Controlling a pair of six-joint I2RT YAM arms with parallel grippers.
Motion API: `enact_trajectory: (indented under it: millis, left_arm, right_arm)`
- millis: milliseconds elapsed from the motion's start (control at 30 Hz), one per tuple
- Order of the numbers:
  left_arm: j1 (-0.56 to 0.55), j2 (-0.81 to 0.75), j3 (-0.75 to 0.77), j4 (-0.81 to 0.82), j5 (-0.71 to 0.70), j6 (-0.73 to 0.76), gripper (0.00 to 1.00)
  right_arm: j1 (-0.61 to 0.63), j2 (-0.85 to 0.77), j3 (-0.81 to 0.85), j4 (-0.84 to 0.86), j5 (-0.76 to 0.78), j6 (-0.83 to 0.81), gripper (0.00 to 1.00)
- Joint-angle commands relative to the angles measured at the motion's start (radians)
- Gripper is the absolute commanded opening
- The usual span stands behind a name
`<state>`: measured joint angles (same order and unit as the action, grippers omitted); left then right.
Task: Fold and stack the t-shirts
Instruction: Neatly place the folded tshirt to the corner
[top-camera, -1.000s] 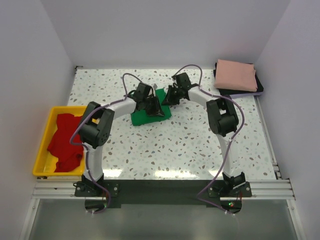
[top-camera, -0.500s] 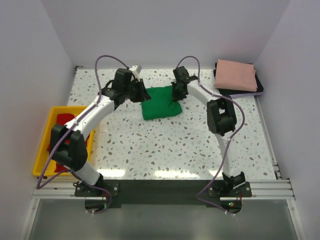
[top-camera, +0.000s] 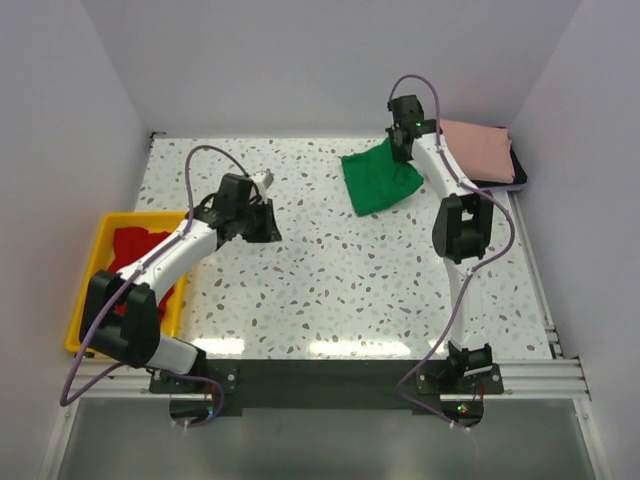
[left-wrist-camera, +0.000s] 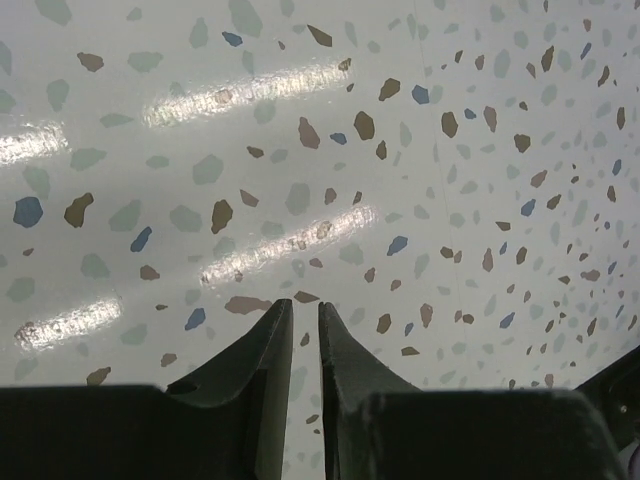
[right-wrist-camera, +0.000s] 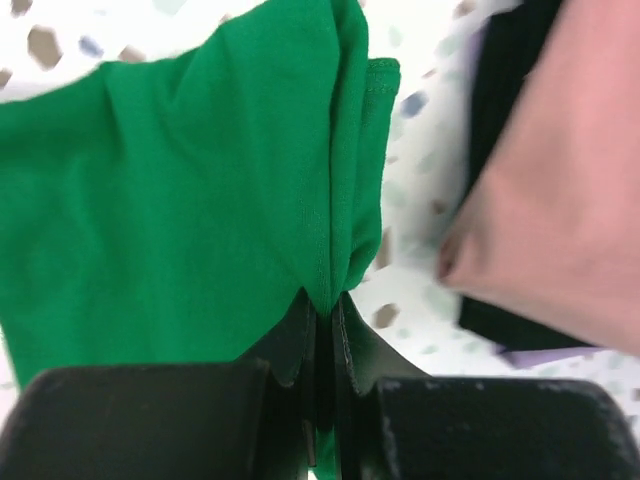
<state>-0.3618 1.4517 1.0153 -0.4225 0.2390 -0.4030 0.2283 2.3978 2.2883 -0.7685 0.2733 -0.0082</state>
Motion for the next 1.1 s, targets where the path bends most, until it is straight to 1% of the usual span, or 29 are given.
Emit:
enact_trajectory:
  millis: [0, 133, 267, 367, 633, 1067]
  left_arm:
    - [0.001, -0.060, -0.017, 0.002, 0.019, 0.078, 0.21]
    - [0.003, -0.062, -0.038, 0.031, 0.025, 0.082, 0.21]
    - [0.009, -0.054, -0.061, 0.044, 0.014, 0.095, 0.21]
    - [0.015, -0.053, -0.081, 0.050, 0.039, 0.095, 0.21]
    - [0.018, -0.050, -0.103, 0.056, 0.063, 0.095, 0.21]
    - [0.018, -0.027, -0.110, 0.065, 0.094, 0.089, 0.20]
  right_arm:
    - [-0.020, -0.011, 0.117, -0.011, 0.082, -0.154, 0.00]
    - [-0.044, -0.014, 0.187, 0.001, 0.118, -0.207, 0.00]
    - [-0.070, -0.012, 0.264, 0.021, 0.096, -0.223, 0.00]
    - [-0.081, -0.014, 0.292, 0.029, 0.102, -0.233, 0.00]
    - [-0.107, -0.028, 0.338, 0.066, 0.118, -0.254, 0.00]
    - [-0.133, -0.089, 0.358, 0.109, 0.149, -0.250, 0.00]
